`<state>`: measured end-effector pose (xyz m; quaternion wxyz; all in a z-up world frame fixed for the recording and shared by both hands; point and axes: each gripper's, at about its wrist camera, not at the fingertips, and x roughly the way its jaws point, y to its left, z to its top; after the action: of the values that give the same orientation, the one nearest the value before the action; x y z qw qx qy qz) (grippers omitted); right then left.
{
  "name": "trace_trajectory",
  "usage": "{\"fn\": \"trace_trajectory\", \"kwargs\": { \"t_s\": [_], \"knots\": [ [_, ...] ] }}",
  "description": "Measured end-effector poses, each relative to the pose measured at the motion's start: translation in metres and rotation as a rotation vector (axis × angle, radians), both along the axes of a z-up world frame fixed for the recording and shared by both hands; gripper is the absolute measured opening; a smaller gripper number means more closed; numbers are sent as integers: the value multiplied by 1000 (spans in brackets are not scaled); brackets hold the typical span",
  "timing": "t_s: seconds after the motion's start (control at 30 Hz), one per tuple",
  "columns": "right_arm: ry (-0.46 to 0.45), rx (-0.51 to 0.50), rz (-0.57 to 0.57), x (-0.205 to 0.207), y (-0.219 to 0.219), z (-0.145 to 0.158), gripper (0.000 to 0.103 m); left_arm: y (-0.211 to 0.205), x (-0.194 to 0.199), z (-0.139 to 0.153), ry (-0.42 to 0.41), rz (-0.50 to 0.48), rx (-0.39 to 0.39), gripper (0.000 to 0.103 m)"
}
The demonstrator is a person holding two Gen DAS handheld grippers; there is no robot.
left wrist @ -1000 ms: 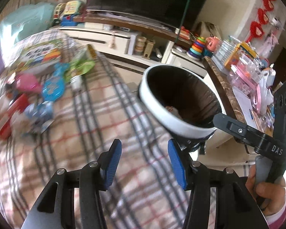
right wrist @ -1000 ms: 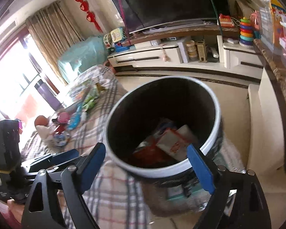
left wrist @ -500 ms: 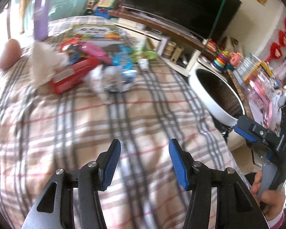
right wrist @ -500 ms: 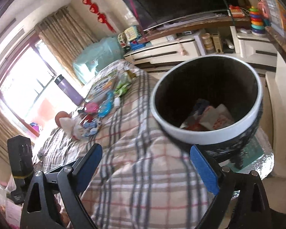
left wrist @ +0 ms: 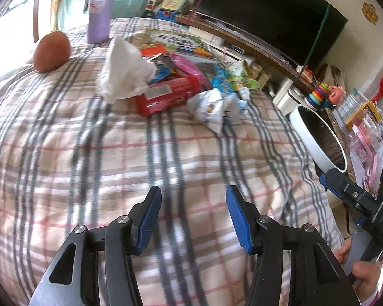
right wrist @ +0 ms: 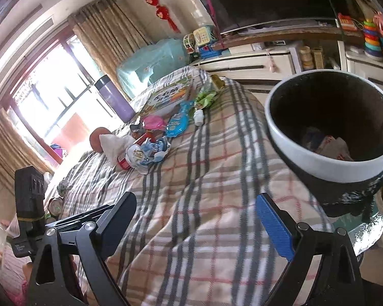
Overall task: Collect trash
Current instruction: 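Move both grippers back from the bin toward the tissue and wrappers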
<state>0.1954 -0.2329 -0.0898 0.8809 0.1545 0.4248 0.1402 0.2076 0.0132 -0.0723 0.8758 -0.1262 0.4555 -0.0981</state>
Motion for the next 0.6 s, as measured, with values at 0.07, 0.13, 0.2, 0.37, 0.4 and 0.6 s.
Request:
{"fn": "trace_trajectory", "kwargs": {
  "t_s": [0.07,0.13,0.2,0.37,0.4,0.6],
  "knots": [
    [1,-1,9,1,7,-2,96,4,0,1,4,12,-4,52],
    [1,-2,19,2,14,-3,96,7,1,2,5,21,-3,53],
    [-1,-13,29,3,21,-5,96,12,4,1,5,30,-3,53],
    [6,-15,39,7,35,-9,95,25,8,0,9,53,-8,53],
    [4,-15,42,7,36,-9,95,27,9,-1,10,57,-8,53],
    [5,1,55,11,47,-10,95,37,12,-2,13,82,-4,53]
  ]
}}
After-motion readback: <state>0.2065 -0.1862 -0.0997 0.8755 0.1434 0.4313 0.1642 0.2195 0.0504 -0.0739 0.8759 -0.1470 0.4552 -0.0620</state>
